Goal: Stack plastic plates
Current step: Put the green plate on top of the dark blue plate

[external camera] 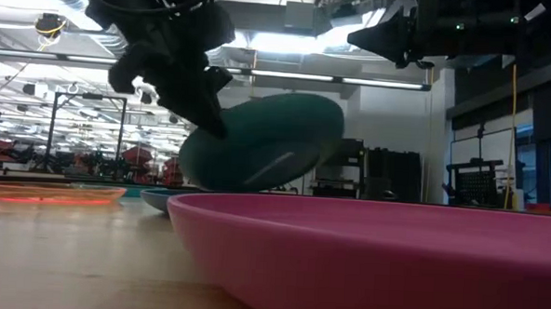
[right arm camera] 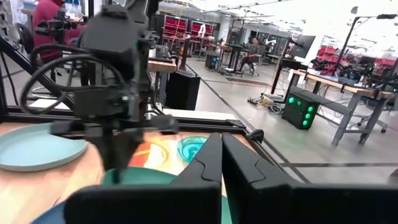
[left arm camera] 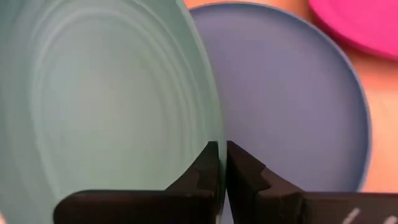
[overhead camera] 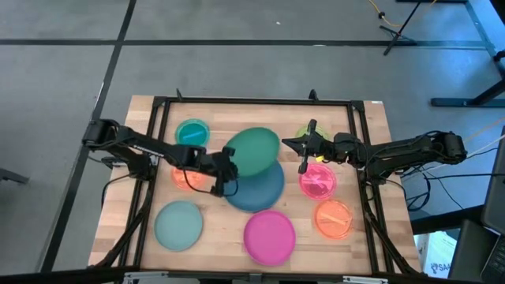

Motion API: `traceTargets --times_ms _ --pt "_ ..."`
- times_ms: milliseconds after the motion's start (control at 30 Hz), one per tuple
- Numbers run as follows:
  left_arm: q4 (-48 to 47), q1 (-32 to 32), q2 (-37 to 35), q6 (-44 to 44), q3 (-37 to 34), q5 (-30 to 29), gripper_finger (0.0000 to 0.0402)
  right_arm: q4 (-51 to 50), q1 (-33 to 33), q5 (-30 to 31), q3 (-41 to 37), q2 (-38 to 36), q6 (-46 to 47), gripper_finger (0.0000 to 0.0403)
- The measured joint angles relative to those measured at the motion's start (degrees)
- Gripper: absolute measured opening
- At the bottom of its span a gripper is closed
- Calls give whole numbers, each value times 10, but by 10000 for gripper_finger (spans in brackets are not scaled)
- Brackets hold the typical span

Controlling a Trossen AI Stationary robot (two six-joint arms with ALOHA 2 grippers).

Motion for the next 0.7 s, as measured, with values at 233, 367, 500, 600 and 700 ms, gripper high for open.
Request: traceTargets --times_ms 233,367,500,600,700 --pt "23 -57 25 -18 0 2 10 5 0 0 0 0 0 1" --pt "28 -78 25 -22 0 -28 10 -5 0 0 0 0 1 1" --pt "26 -97 25 -7 6 -69 10 -10 0 0 0 0 2 1" --pt "28 -107 25 -7 23 -68 10 -15 1 0 0 0 2 1" --pt "46 -115 24 -6 31 -52 10 -16 0 3 0 0 2 1"
